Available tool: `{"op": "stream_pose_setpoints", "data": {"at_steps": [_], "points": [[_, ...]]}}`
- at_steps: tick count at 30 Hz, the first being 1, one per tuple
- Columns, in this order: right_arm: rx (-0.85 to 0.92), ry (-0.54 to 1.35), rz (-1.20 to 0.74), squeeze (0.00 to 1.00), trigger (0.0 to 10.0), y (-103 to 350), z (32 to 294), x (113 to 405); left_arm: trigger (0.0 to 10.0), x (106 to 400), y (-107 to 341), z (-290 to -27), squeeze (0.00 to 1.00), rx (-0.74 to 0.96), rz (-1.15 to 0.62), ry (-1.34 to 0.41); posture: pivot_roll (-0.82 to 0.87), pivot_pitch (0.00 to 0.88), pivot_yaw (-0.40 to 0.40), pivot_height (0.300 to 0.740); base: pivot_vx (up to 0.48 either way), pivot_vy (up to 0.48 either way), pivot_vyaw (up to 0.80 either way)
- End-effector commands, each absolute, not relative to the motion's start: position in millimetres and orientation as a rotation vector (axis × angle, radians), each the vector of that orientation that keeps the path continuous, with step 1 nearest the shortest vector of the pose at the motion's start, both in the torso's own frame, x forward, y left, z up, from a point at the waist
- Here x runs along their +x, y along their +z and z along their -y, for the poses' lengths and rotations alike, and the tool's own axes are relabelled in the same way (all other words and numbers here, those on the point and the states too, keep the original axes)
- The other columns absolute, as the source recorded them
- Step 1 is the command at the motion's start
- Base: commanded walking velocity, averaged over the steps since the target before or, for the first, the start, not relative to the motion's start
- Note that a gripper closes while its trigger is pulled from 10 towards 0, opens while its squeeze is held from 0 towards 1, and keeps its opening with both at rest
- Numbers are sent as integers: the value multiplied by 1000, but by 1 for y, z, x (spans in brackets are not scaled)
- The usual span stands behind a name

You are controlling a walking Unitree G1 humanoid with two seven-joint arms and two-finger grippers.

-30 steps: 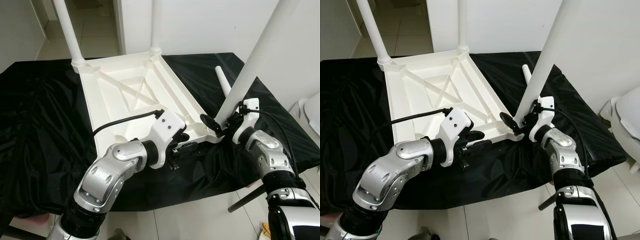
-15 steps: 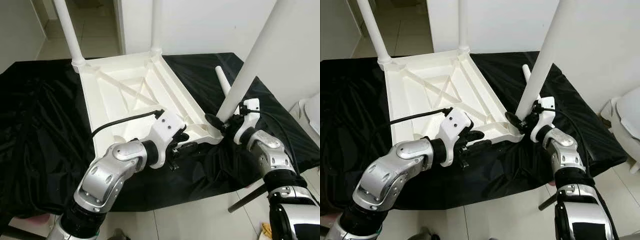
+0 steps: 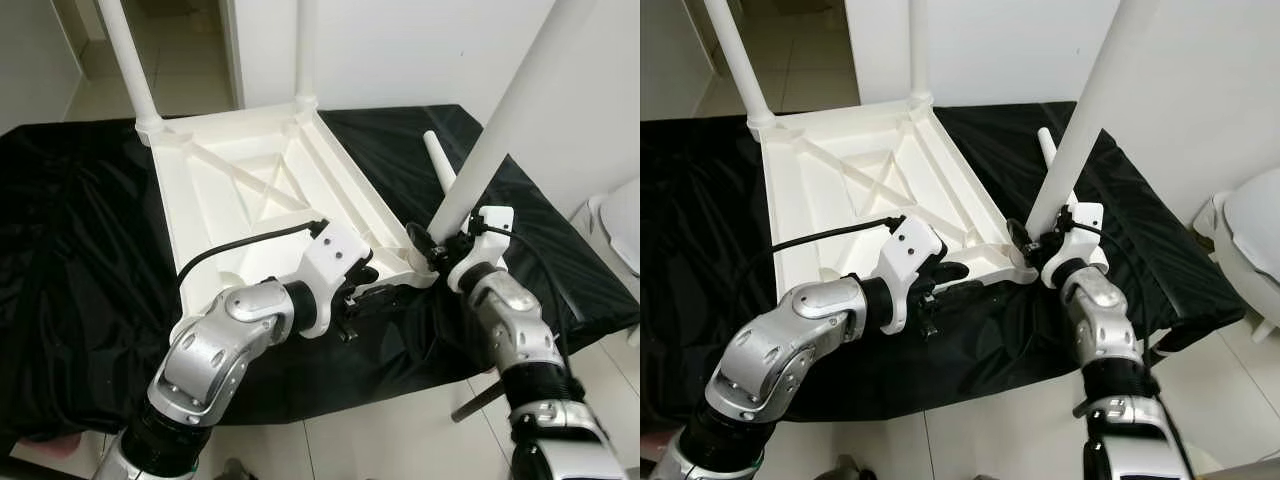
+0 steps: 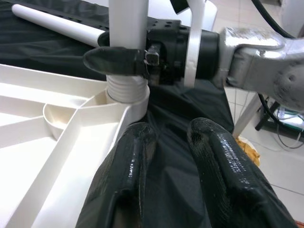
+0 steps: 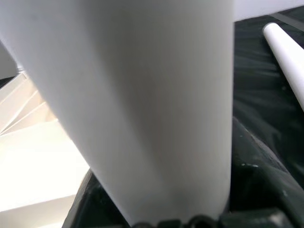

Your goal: Building children table

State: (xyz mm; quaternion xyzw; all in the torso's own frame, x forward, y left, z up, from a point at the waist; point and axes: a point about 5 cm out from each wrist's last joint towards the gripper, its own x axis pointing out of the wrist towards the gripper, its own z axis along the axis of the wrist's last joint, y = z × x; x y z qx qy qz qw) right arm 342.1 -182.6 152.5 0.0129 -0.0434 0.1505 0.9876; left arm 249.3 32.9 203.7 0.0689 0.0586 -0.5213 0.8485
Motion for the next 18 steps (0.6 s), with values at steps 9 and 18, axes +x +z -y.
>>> {"op": "stream_pose_setpoints", "data": {"at_steps": [9,18], "points": [[163,57,87,0,0,163,128,329,10000,257,200,-36,0,159,-115,-1036,-58,73,-55,740,0,0,0],[166,66,36,0,0,156,104,319,10000,261,201,-40,0,165,-110,-1019,-60,73,-53,740,0,0,0]]}}
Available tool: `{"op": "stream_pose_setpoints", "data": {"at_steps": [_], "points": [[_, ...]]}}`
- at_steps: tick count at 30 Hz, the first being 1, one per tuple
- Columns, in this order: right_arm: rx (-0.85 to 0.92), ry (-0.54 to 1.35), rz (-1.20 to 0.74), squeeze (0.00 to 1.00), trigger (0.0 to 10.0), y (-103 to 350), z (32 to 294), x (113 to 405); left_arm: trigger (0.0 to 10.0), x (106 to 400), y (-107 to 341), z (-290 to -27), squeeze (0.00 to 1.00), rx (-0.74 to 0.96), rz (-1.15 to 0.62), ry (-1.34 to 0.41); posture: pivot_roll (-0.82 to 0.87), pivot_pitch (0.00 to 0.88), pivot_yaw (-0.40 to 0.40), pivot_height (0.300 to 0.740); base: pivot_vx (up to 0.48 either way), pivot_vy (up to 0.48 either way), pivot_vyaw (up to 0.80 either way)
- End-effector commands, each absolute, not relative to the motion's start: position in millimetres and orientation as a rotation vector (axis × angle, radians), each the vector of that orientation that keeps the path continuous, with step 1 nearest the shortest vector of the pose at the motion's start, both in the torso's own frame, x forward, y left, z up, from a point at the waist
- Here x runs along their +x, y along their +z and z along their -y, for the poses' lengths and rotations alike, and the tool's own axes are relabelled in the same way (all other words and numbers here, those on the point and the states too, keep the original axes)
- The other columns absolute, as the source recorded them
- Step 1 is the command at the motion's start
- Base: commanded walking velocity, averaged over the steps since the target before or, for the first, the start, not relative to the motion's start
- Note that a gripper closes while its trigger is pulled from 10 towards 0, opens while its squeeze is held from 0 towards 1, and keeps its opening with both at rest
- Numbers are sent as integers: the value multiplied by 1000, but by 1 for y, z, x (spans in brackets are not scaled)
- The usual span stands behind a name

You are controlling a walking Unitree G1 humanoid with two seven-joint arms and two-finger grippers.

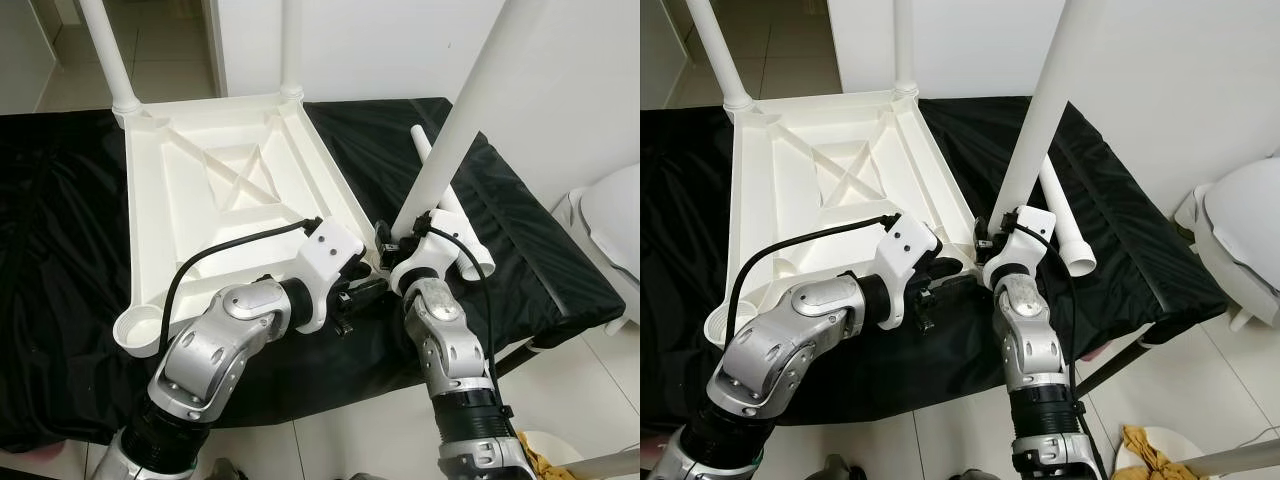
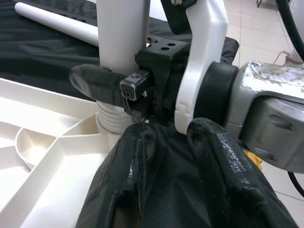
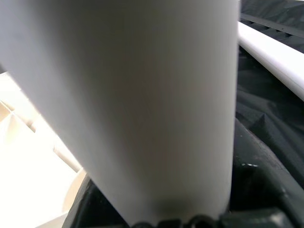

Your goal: Building children table

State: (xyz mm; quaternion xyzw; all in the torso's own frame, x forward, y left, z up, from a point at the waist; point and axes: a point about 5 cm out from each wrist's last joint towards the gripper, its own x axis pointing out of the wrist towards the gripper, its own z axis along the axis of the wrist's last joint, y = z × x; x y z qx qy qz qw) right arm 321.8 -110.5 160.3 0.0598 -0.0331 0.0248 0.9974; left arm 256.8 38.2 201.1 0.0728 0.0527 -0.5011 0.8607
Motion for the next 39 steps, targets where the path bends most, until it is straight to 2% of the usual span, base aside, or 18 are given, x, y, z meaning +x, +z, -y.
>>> {"op": "stream_pose_setpoints", "data": {"at_steps": [1,3,4,8,9,19,20,21,22,24,26,32,39], "points": [[166,66,36,0,0,156,104,319,10000,261,201,-40,0,165,-110,-1019,-60,73,-53,740,0,0,0],[164,61,26,0,0,155,104,319,10000,261,201,-42,0,168,-109,-1015,-59,71,-52,740,0,0,0],[168,61,20,0,10000,156,106,320,10000,262,201,-43,0,170,-108,-1013,-57,69,-49,740,0,0,0],[162,61,18,0,10000,156,110,321,10000,263,201,-44,0,171,-106,-1011,-56,66,-48,740,0,0,0],[155,61,20,1000,10000,157,115,323,10000,264,201,-44,0,173,-104,-1009,-55,64,-48,740,0,0,0],[130,125,48,1000,10000,162,128,327,10000,268,205,-48,0,182,-89,-991,-46,50,-51,740,0,0,0],[113,150,54,486,10000,163,130,328,10000,268,206,-49,0,182,-85,-985,-42,45,-52,740,0,0,0],[113,150,54,486,10000,163,130,328,10000,268,206,-49,0,182,-85,-985,-42,45,-52,740,0,0,0],[101,176,57,0,10000,164,132,329,10000,269,207,-49,0,181,-82,-981,-40,43,-51,740,0,0,0],[92,170,65,0,10000,166,137,331,10000,269,207,-49,0,180,-80,-979,-40,43,-51,740,0,0,0],[102,76,61,0,10000,167,157,338,10000,268,208,-50,0,180,-78,-980,-36,39,-54,740,0,0,0],[118,26,56,0,10000,167,166,341,10000,268,207,-50,0,180,-78,-982,-36,38,-54,740,0,0,0],[14,284,58,0,10000,165,149,336,10000,266,207,-48,0,181,-76,-989,-38,27,-51,740,0,0,0]]}}
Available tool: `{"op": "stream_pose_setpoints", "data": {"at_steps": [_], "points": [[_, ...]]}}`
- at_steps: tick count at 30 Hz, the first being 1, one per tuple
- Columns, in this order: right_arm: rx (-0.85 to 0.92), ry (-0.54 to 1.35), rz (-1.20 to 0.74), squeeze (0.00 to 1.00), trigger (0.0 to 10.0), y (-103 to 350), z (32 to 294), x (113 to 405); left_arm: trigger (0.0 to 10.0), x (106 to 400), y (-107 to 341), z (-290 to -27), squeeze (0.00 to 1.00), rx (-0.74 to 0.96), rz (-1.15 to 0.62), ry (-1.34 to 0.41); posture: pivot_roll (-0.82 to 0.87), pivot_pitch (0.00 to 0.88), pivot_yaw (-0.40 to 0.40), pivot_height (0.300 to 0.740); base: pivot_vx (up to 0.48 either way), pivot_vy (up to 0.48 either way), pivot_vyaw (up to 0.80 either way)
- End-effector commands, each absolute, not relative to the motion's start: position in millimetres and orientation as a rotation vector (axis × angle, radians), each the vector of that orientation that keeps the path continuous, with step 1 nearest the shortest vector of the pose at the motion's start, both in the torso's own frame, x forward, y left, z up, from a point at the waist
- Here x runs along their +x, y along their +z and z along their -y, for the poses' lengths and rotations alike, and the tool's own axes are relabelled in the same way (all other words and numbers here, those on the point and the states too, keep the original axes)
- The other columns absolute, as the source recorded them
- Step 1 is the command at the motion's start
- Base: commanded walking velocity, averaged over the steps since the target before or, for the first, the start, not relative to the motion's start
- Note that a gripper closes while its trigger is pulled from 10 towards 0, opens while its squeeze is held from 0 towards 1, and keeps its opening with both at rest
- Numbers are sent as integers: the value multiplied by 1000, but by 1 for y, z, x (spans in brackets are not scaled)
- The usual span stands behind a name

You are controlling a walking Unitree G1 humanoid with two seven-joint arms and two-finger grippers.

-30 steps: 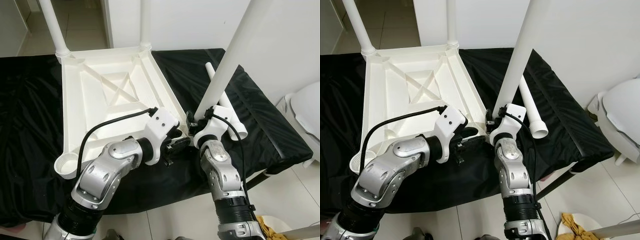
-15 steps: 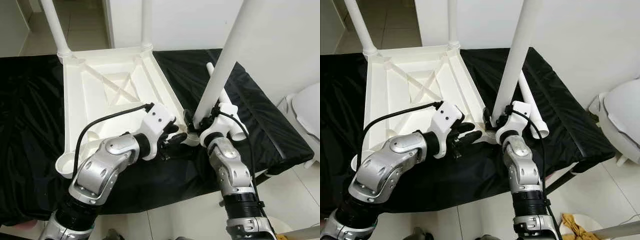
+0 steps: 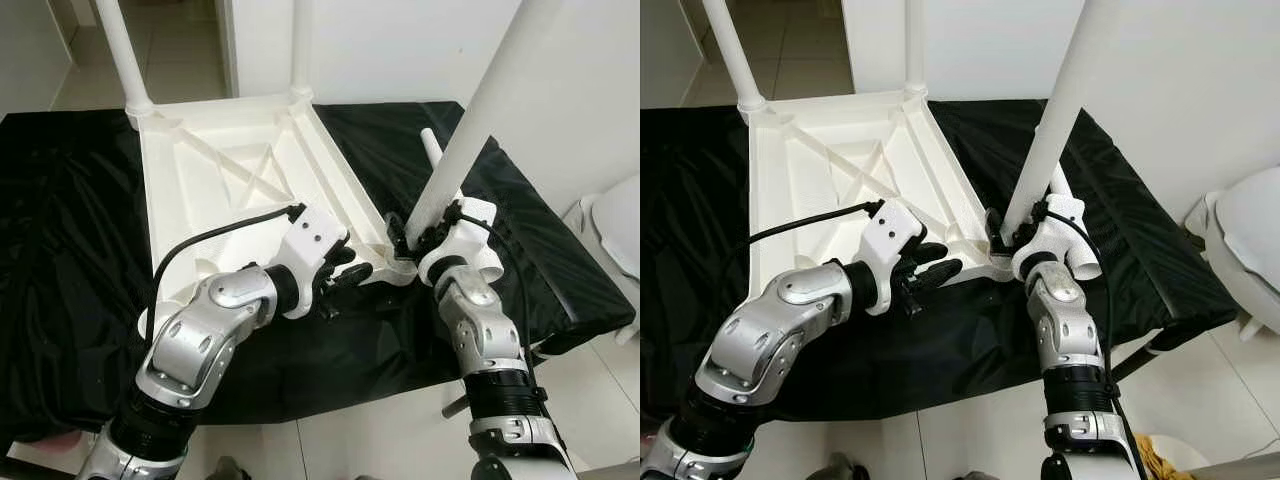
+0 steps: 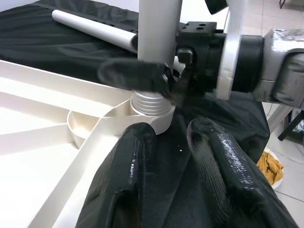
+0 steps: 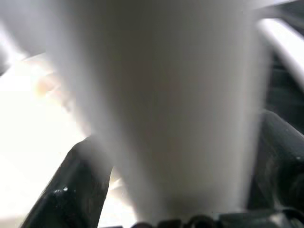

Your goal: Building children table

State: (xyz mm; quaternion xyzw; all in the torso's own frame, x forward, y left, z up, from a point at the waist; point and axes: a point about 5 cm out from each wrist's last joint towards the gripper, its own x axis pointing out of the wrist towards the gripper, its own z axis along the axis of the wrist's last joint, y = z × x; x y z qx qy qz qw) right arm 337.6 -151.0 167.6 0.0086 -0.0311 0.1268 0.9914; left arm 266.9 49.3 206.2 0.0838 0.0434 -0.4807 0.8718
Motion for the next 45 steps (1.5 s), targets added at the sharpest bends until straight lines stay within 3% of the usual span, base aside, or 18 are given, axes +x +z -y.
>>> {"op": "stream_pose_setpoints", "data": {"at_steps": [1,5,10,21,22,23,25,26,39,45], "points": [[-22,339,67,0,10000,165,146,334,10000,266,207,-48,0,181,-77,-990,-39,27,-49,740,0,0,0],[-88,495,61,0,10000,163,148,330,10000,266,207,-47,0,183,-78,-997,-39,27,-49,740,0,0,0],[-182,523,33,0,10000,164,180,339,10000,266,207,-47,0,188,-79,-1006,-44,31,-41,740,0,0,0],[-219,612,-12,0,10000,163,197,348,10000,264,209,-48,0,195,-80,-1017,-39,39,-32,740,0,0,0],[-216,647,-23,0,4078,162,197,350,10000,263,209,-47,0,200,-83,-1027,-36,41,-31,740,0,0,0],[-207,675,-29,0,3529,161,197,351,10000,261,209,-46,0,202,-87,-1041,-35,42,-30,740,0,0,0],[-207,675,-29,0,3529,161,197,351,10000,261,209,-46,0,202,-87,-1041,-35,42,-30,740,0,0,0],[-207,712,-39,0,314,158,195,353,10000,259,209,-45,0,206,-92,-1061,-27,40,-28,740,0,0,0],[-166,730,-53,0,0,152,190,357,10000,255,209,-43,0,202,-95,-1084,-22,43,-33,740,0,0,0],[-89,591,-44,0,0,150,187,357,10000,255,209,-44,0,200,-96,-1084,-32,52,-39,740,0,0,0]]}}
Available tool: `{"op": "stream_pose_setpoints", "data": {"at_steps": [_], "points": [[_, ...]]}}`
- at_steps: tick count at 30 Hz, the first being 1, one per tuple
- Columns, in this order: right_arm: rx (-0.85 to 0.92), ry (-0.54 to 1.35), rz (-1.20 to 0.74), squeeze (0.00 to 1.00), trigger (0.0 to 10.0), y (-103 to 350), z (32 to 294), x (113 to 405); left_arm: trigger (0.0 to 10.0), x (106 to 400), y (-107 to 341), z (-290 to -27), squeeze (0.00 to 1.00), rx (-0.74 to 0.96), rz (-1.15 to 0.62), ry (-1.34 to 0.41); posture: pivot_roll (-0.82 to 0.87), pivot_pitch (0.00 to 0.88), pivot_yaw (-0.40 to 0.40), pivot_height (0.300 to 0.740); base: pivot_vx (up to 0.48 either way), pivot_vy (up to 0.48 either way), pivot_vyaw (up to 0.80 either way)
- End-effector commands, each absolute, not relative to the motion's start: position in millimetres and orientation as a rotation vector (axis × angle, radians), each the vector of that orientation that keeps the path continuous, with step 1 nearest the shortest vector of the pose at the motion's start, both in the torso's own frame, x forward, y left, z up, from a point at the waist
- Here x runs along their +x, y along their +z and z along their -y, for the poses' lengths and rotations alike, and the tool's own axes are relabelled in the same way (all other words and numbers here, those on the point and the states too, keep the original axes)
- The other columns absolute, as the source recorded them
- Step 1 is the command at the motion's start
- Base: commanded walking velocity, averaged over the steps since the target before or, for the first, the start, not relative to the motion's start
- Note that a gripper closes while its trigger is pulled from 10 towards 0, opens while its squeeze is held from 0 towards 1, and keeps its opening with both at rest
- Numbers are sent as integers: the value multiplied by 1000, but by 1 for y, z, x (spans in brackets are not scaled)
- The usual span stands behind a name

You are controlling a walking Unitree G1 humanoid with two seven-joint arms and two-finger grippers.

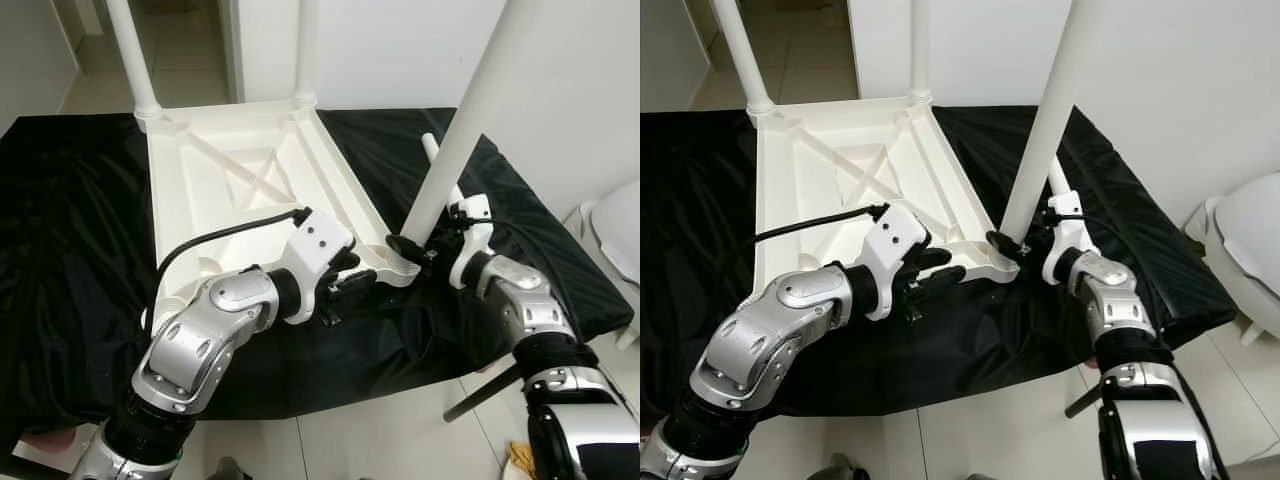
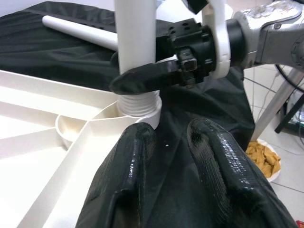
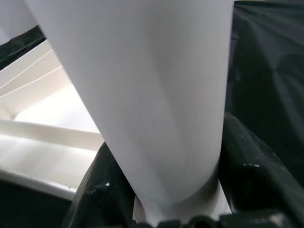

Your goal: Building children table

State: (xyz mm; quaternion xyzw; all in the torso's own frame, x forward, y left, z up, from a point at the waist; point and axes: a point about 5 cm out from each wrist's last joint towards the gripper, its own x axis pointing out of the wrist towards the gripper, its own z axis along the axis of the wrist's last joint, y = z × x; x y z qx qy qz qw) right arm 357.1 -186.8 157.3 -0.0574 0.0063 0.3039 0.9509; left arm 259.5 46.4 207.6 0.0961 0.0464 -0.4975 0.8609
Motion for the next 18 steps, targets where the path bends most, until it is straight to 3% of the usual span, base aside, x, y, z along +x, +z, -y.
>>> {"op": "stream_pose_setpoints", "data": {"at_steps": [1,18], "points": [[-60,518,-26,0,0,151,184,356,10000,254,208,-43,0,199,-98,-1088,-36,55,-37,740,0,0,0],[91,171,5,0,0,143,153,340,10000,251,205,-42,0,199,-117,-1111,-47,64,-35,740,0,0,0]]}}
